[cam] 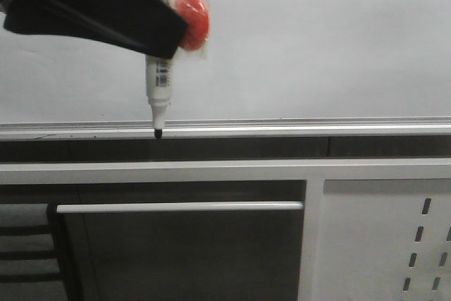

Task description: Write number 1 on whiteboard

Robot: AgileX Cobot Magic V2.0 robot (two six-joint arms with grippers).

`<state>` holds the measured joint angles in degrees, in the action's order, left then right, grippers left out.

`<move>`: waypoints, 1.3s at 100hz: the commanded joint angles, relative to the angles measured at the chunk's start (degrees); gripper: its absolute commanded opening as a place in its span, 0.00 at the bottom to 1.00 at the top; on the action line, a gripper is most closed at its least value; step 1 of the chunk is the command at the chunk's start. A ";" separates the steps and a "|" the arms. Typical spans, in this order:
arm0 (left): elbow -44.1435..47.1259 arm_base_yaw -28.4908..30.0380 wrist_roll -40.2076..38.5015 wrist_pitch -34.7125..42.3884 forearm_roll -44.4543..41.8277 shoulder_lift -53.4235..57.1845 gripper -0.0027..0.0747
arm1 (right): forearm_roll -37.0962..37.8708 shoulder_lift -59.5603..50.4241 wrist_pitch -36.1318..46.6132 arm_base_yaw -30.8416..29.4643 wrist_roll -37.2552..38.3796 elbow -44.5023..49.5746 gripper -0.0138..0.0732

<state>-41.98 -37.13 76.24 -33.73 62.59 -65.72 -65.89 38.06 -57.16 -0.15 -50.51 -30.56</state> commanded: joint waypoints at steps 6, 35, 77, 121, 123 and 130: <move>-1.62 -3.59 -1.23 -1.45 0.53 1.10 0.01 | -5.54 5.72 -6.01 -0.36 -4.34 -7.64 0.56; -2.06 -7.60 -1.81 -0.12 -1.39 -3.91 0.01 | -0.85 15.41 -15.01 2.58 -4.48 -21.24 0.56; -6.02 -7.60 -2.35 -1.46 -4.77 -7.80 0.01 | 25.56 28.03 -10.99 25.61 12.19 -40.67 0.56; -6.05 -7.60 -2.35 -1.10 -5.70 -7.80 0.01 | 31.29 38.52 -13.94 30.98 15.29 -48.08 0.56; -6.05 -7.60 -2.35 -0.97 -5.70 -7.80 0.01 | 31.29 38.64 -14.12 30.98 15.29 -48.08 0.56; -6.05 -7.60 -2.35 -0.28 -5.70 -7.80 0.01 | 31.29 39.11 -14.92 30.98 15.29 -48.08 0.56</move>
<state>-46.25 -44.39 74.51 -35.15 54.91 -74.71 -32.98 78.05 -70.69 30.75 -35.30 -76.60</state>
